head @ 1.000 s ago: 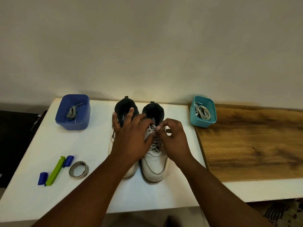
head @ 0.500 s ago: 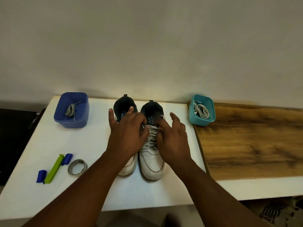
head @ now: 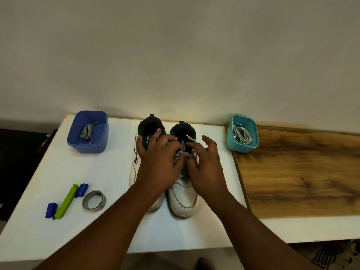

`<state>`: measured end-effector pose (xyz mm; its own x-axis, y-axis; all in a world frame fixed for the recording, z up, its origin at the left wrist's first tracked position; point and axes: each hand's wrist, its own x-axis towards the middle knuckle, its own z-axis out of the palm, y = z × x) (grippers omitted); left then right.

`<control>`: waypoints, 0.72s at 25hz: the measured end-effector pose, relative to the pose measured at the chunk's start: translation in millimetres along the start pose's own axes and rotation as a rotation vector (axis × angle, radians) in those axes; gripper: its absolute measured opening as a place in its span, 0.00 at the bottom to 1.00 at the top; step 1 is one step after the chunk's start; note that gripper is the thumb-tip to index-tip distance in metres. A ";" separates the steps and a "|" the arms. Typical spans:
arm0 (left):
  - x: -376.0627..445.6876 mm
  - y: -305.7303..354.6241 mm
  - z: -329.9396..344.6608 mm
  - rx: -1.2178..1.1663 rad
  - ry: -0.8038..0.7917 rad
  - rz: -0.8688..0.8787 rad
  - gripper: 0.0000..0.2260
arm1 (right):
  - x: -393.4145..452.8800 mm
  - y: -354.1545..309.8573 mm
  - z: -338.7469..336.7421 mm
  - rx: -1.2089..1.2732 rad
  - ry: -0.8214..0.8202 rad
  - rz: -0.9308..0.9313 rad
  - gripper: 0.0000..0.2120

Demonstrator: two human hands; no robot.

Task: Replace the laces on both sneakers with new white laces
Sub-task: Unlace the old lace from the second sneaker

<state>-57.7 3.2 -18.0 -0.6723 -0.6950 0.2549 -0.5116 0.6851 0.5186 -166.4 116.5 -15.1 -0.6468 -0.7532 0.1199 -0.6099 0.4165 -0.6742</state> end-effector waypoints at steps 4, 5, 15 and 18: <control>1.2 0.5 3.0 -0.077 0.052 -0.011 0.10 | -0.6 0.2 -0.1 -0.008 0.019 -0.018 0.15; 1.1 1.3 3.0 -0.076 0.055 -0.007 0.09 | -0.9 -0.9 -0.2 -0.014 0.034 -0.021 0.13; -1.0 -5.2 0.8 0.085 -0.039 -0.001 0.18 | 10.9 -10.0 -1.2 0.386 0.077 0.185 0.08; 0.0 -6.7 1.3 0.079 -0.047 -0.013 0.21 | 9.3 -8.8 -5.5 0.116 0.027 0.164 0.08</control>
<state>-55.0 -1.1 -22.6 -0.6889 -0.6942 0.2085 -0.5600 0.6923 0.4551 -169.6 108.6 -4.0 -0.7460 -0.6656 0.0202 -0.4400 0.4699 -0.7653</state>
